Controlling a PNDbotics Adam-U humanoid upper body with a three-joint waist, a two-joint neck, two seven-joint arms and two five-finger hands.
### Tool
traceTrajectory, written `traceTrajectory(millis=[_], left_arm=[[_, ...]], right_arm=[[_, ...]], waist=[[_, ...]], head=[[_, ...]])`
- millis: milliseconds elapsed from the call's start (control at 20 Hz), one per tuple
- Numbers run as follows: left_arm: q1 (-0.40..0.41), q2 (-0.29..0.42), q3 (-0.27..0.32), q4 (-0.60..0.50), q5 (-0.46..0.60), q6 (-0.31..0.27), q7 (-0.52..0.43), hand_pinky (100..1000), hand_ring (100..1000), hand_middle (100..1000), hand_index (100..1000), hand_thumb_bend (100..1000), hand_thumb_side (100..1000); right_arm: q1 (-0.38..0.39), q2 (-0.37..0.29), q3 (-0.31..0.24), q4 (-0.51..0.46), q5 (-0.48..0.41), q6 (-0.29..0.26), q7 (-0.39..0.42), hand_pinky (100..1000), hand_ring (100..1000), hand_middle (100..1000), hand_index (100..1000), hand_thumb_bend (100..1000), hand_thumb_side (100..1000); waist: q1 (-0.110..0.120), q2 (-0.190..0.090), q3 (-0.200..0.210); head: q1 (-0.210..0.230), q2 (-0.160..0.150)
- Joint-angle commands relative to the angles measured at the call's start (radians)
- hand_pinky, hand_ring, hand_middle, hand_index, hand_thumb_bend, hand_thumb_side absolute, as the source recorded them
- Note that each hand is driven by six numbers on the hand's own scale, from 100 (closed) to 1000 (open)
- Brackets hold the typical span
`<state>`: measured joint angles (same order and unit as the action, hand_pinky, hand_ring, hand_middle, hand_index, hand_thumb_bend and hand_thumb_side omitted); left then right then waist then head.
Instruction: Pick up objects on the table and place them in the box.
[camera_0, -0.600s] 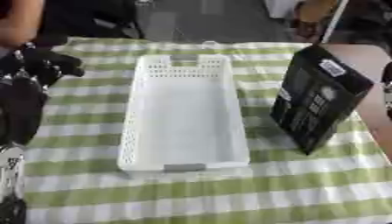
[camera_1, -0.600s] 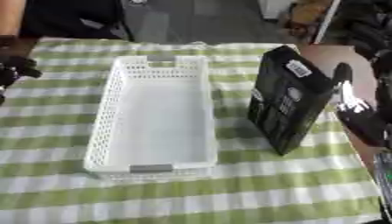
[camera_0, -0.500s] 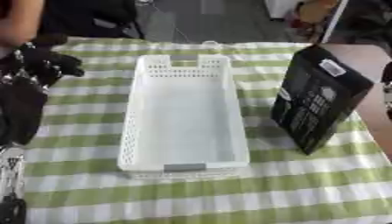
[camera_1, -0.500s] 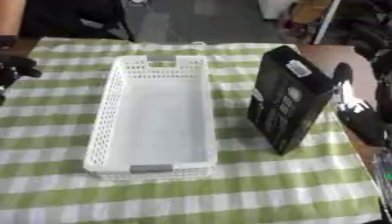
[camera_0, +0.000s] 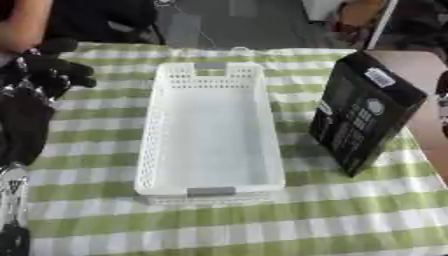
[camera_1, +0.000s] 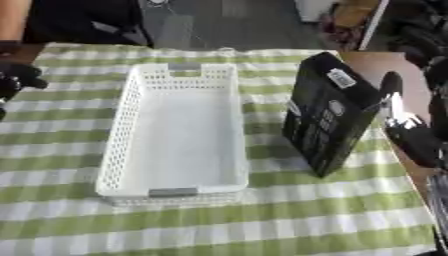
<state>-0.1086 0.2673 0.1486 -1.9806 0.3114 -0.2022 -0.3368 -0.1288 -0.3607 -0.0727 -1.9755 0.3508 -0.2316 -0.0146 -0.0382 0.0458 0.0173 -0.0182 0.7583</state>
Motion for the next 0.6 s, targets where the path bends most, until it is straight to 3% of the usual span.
traceTrajectory(millis=[50,350,600], left_arm=[[-0.009,0.007,0.000,-0.019,0.000,-0.001,-0.002,668,667,812,697,466,838],[-0.009,0.007,-0.001,-0.019,0.000,-0.001,-0.002,668,667,812,697,467,838],[-0.010,0.008,-0.001,-0.019,0.002,-0.001,-0.003,668,667,812,697,467,837]], right_arm=[[-0.016,-0.016,0.000,-0.009,0.025,-0.004,0.015,908,969,906,921,160,589],[-0.030,-0.031,0.002,-0.023,0.175,-0.030,0.059,874,940,905,882,257,545],[-0.032,-0.028,0.012,-0.024,0.257,-0.041,0.092,871,943,914,877,410,447]], waist=[[0.001,-0.008,0.000],[0.001,-0.009,0.000],[0.001,-0.009,0.001]], head=[[-0.007,-0.014],[-0.007,-0.014],[-0.008,-0.015]])
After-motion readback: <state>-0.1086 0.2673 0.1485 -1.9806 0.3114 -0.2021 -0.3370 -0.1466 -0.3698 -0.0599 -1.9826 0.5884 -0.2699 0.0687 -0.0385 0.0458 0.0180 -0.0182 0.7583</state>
